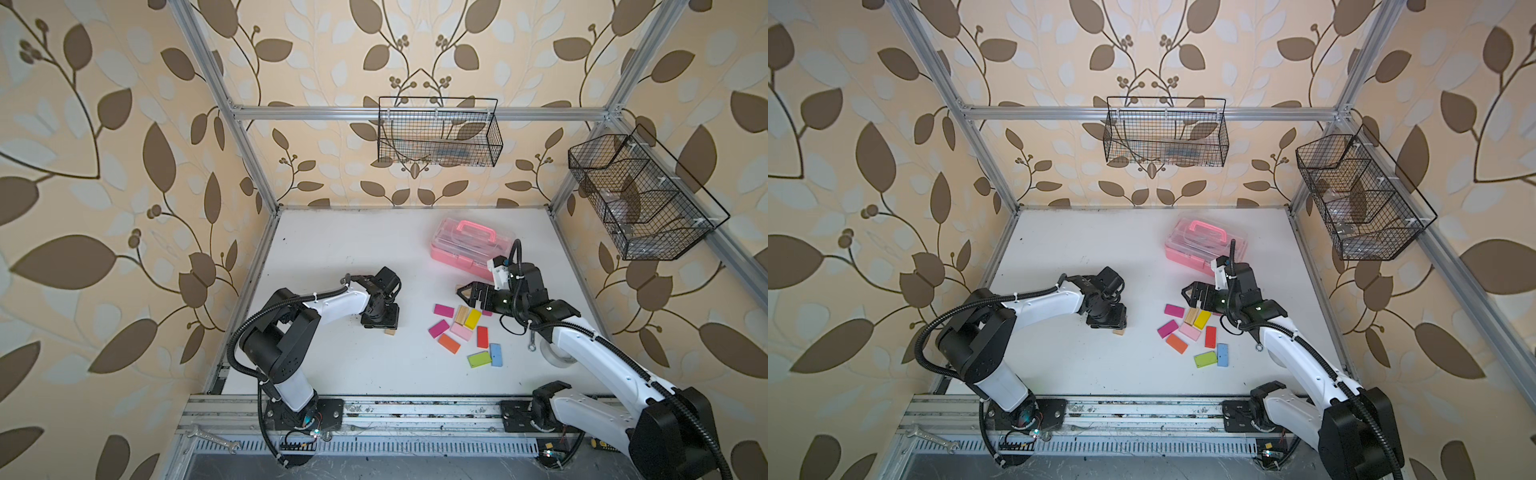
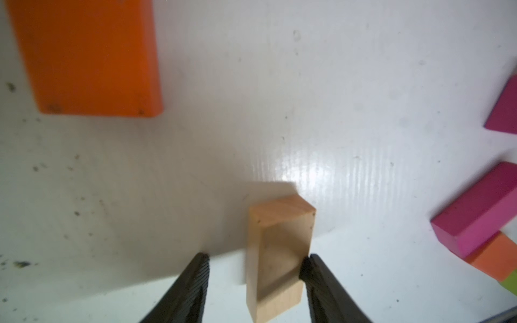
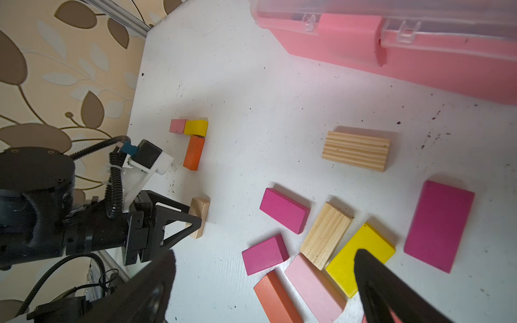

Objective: Assemble the number 7 with building blocks
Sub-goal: Assemble the building block at the center of the board.

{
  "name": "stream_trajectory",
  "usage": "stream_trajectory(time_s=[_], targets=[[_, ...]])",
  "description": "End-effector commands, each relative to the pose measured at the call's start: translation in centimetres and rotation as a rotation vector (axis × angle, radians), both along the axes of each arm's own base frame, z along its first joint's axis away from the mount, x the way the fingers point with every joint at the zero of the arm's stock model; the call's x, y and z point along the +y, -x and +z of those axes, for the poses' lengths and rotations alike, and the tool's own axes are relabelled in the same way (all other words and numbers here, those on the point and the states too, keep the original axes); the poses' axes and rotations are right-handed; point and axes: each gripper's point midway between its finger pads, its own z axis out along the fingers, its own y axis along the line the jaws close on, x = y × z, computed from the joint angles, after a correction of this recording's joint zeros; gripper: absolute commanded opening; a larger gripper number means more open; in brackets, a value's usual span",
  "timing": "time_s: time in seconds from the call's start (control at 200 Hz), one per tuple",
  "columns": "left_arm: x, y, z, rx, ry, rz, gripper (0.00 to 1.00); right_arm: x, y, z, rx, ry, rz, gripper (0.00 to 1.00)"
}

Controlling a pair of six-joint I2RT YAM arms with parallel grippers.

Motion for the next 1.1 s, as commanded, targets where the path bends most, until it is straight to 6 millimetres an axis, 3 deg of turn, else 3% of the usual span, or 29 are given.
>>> stream_trajectory(time_s=[0.0,0.41,0.485,0.58,0.64,0.865,1.095], targets=[[2.5,1.1,-1.7,0.040,-0.199,-0.033,0.55,-0.2,0.5,-0.2,0.006,0.000,0.007,1.00],[3.7,1.3,-2.0,0.020,-0.350,-0.030,0.44,-0.8,0.9,-0.8,0.015,-0.012,-0.003,1.00],[3.7,1.3,-1.6,0.011,-0.342,-0.029,0.38,-0.8,0.9,-0.9,0.017,-0.012,-0.004,1.00],[3.8,1.5,-1.3,0.009,-0.337,-0.031,0.20,-0.8,0.9,-0.9,0.016,-0.015,-0.004,1.00],[4.0,1.7,-1.0,0.008,-0.336,-0.029,0.13,-0.8,0.9,-0.9,0.016,-0.016,-0.005,1.00],[5.9,2.1,1.2,-0.012,-0.311,0.029,0.14,-1.1,1.0,-1.2,0.017,-0.018,-0.009,1.00],[6.1,0.5,1.4,-0.001,-0.257,0.062,0.14,-0.8,0.8,-1.1,0.016,-0.029,-0.006,1.00]])
